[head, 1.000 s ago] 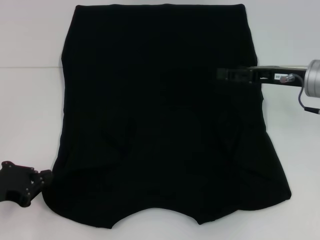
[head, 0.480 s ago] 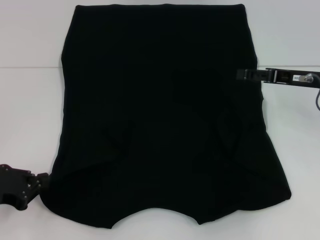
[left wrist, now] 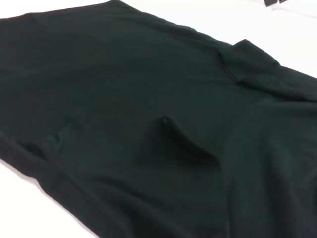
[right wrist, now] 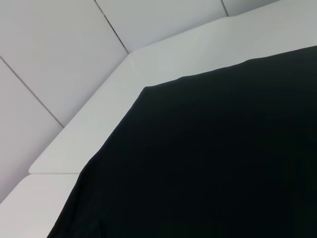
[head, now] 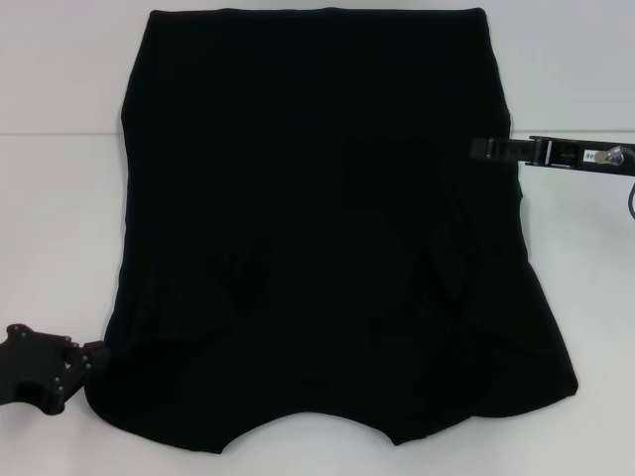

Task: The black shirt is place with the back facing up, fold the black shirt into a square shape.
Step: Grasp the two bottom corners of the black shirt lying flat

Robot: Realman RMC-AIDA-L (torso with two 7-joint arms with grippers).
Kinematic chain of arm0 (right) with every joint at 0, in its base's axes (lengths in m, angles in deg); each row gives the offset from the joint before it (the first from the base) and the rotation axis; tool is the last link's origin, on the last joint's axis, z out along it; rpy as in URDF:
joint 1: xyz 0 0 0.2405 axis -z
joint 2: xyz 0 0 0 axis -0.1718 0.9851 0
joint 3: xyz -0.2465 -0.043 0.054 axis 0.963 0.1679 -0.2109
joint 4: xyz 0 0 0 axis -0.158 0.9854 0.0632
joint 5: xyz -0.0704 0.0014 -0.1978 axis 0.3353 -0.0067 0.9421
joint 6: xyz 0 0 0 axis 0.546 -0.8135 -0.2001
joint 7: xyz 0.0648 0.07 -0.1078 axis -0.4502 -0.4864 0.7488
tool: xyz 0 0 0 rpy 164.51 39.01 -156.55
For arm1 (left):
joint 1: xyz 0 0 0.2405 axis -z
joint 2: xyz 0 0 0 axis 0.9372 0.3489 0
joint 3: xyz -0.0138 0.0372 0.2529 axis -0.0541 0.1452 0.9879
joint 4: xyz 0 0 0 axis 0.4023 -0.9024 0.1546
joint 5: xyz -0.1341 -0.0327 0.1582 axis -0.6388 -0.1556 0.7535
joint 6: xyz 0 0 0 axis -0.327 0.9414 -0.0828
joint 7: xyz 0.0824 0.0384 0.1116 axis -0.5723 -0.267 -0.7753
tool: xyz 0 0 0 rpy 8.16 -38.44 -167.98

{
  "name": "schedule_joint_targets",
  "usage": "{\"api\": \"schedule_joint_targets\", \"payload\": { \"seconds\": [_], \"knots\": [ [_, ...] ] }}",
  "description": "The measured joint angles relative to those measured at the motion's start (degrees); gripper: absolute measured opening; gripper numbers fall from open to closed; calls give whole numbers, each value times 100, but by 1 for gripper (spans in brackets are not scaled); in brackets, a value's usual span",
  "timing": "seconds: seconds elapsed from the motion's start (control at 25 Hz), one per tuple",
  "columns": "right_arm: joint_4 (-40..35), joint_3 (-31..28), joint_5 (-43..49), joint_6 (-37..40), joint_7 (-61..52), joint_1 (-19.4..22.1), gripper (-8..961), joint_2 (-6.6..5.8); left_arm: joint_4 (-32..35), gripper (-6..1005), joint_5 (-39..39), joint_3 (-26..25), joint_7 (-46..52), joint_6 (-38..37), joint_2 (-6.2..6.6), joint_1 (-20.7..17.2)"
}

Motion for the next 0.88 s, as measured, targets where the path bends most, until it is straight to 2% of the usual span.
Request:
{"api": "schedule_joint_targets", "payload": {
  "seconds": [0.16, 0.36, 0.56, 0.72, 0.88],
  "knots": [
    [34, 94, 125, 92, -365, -3, 854, -73, -7, 32, 3, 8, -2, 0, -1, 54],
    [-5, 154, 816, 714, -1254, 22, 854, -332, -7, 31, 15, 13, -4, -34, -1, 106],
    [-19, 158, 1114, 1589, -1264, 155, 854, -557, -7, 31, -1, 12, -6, -21, -1, 113],
    [-23, 132, 1214, 1972, -1239, 287, 854, -648, -15, 31, -2, 12, -8, -3, -10, 124],
    [-11, 108, 1467, 2131, -1383, 368, 853, -688, -24, 31, -3, 13, -2, 0, -11, 145]
  ]
}}
